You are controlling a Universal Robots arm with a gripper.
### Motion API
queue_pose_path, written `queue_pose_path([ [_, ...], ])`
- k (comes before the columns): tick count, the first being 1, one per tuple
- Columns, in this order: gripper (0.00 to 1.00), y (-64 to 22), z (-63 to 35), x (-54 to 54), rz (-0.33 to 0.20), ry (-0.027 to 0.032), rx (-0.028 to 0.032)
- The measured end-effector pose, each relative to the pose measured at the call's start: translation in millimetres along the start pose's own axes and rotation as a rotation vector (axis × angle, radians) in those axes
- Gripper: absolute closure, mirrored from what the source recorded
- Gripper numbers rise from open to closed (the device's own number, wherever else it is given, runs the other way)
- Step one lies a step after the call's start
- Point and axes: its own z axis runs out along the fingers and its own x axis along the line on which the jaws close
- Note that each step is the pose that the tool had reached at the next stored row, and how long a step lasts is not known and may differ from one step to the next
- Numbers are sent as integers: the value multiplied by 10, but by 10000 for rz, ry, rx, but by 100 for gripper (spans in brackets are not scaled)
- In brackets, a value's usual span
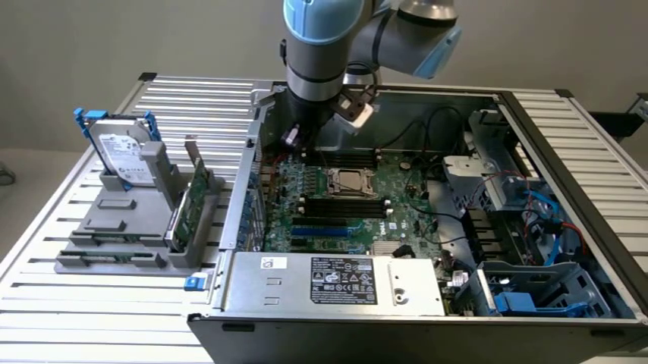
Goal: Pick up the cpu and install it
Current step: 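Install the first cpu locking lever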
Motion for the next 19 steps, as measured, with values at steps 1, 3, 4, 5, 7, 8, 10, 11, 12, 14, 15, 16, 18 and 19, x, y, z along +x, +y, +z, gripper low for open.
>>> queue_pose_path([
  [1,89,0,0,0,70,76,17],
  [3,89,0,0,0,217,179,14],
  [4,89,1,-1,0,302,204,-13],
  [5,89,1,-1,-1,414,234,-49],
  [7,89,2,0,-1,608,269,-122],
  [8,89,3,-1,-2,687,276,-136],
  [10,89,2,-1,-2,892,323,-206],
  [11,89,2,-1,-2,1007,349,-246],
  [12,89,2,-1,-2,1119,374,-286],
  [14,89,2,-1,-2,1376,435,-374],
  [15,89,2,-1,-2,1516,473,-420],
  [16,89,2,0,-2,1662,513,-466],
  [18,89,2,1,-3,1951,592,-558],
  [19,89,3,1,-3,2087,630,-602],
])
